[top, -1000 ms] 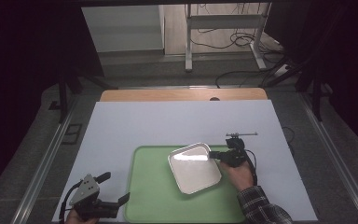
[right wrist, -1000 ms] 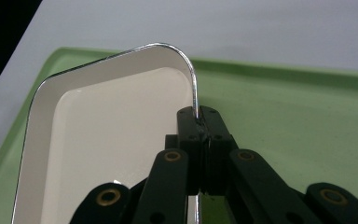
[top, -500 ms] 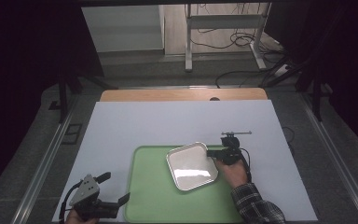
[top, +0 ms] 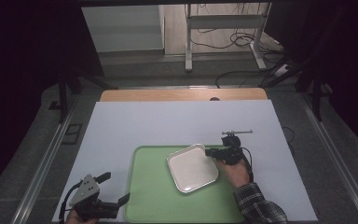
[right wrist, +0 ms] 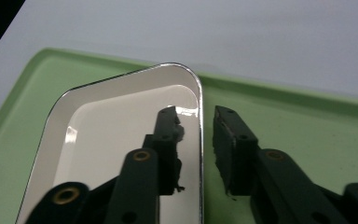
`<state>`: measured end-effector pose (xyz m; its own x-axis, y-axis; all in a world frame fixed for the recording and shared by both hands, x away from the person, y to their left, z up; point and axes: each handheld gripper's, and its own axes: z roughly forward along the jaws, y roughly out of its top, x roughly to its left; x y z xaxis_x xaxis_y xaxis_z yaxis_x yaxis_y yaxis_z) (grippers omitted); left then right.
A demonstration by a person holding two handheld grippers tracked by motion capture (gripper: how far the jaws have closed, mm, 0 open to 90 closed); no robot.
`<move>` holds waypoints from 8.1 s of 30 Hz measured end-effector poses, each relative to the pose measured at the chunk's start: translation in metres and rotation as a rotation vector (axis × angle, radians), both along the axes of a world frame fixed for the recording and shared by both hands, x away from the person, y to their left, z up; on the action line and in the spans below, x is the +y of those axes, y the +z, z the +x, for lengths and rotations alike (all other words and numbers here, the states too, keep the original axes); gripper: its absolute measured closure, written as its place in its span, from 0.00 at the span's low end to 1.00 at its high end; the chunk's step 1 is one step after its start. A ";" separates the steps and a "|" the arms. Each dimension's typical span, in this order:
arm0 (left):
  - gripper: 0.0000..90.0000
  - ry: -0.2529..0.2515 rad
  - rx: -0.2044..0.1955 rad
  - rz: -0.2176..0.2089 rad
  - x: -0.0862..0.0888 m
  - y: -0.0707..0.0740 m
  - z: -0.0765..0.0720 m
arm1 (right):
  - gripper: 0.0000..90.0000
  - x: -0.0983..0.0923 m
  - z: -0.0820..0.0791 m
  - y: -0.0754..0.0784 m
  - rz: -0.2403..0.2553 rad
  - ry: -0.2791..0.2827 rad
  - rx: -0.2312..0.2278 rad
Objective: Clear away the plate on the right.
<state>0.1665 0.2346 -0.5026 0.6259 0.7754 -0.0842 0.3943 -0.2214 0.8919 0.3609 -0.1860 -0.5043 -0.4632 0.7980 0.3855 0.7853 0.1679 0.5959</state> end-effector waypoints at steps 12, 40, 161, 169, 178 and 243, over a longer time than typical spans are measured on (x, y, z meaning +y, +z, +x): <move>0.01 -0.002 -0.002 0.003 0.000 0.000 0.000 | 0.52 0.005 -0.027 0.021 -0.063 0.170 -0.183; 0.01 -0.002 -0.007 0.001 -0.001 0.000 0.000 | 0.95 0.020 -0.114 0.041 -0.085 0.428 -0.249; 0.01 -0.011 -0.007 0.020 -0.003 0.000 0.000 | 0.48 0.022 -0.089 0.027 -0.173 0.358 -0.315; 0.01 -0.012 -0.008 0.020 -0.003 0.000 0.000 | 0.37 0.009 -0.086 0.031 -0.141 0.333 -0.333; 0.01 -0.011 -0.008 0.018 -0.003 0.000 0.000 | 0.21 -0.002 -0.084 0.035 -0.125 0.301 -0.361; 0.01 -0.005 -0.010 0.027 -0.003 0.000 -0.001 | 0.00 -0.127 -0.129 0.019 -0.091 0.066 -0.365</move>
